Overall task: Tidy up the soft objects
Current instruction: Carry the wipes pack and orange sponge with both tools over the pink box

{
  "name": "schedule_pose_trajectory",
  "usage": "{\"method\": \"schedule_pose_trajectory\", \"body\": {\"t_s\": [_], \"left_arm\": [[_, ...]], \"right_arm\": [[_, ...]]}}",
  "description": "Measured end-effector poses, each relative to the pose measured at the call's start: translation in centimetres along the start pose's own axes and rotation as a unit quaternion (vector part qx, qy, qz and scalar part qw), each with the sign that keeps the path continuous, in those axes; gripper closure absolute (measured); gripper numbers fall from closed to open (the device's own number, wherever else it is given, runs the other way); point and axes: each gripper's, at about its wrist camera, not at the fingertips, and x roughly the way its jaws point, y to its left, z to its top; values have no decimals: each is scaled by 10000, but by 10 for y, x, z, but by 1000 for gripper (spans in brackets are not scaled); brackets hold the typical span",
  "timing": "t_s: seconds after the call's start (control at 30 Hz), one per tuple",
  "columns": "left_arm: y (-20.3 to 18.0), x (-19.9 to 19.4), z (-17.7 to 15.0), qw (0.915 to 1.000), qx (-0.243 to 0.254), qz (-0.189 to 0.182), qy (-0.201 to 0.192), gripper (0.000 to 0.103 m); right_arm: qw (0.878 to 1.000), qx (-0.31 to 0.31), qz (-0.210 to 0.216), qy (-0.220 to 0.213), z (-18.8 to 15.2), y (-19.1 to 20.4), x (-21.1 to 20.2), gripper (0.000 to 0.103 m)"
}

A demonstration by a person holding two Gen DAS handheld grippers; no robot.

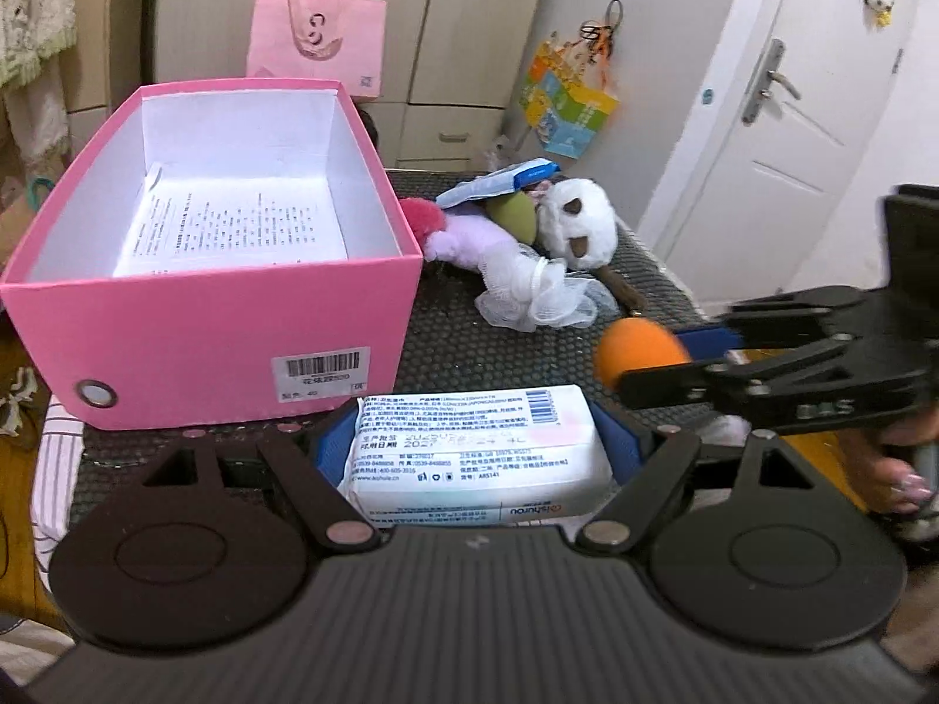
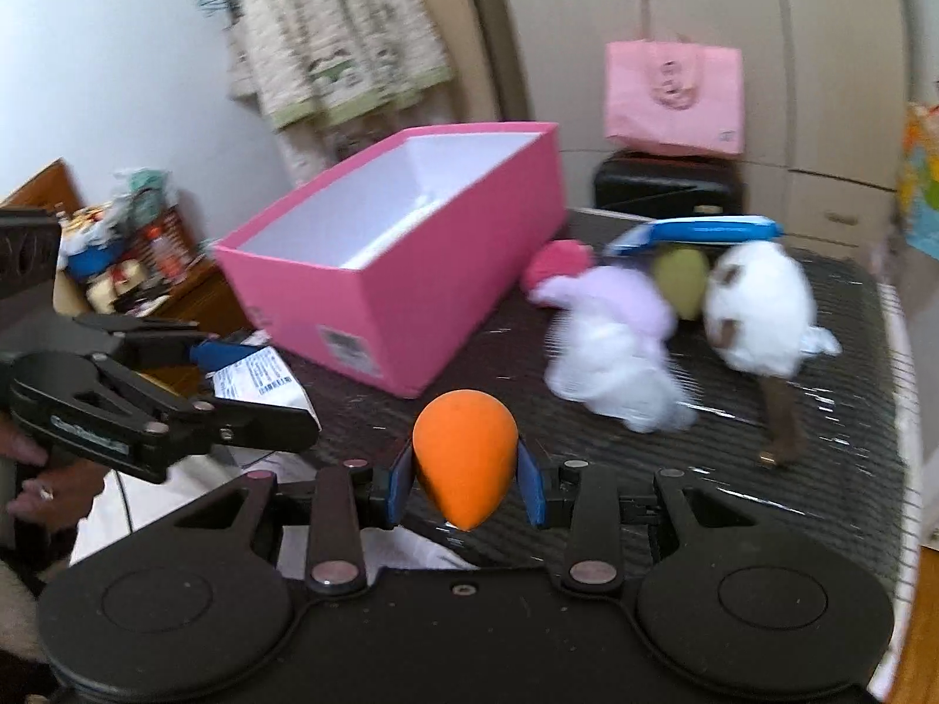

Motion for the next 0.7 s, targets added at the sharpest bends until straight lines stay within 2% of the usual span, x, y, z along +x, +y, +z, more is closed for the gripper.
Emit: {"method": "schedule_pose_trajectory", "body": {"t_s": [0.1,0.2,0.37,0.6,0.7], "left_arm": [[8,-12,6,10000,-32,-64,68,22],[15,-22,8,9998,-68,-160,55,22],[31,-30,17,9998,-93,-42,-145,22],[52,-30,55,9992,37,104,-387,22],[64,-24,69,9993,41,-24,-369,22]], "right_arm": [[9999,4,139,17,10,5,8,61],[9999,59,99,-50,16,4,14,61],[9997,-4,165,-162,37,7,19,61],[9981,-410,347,-294,81,25,30,61],[9978,-427,308,-394,102,20,36,61]]}}
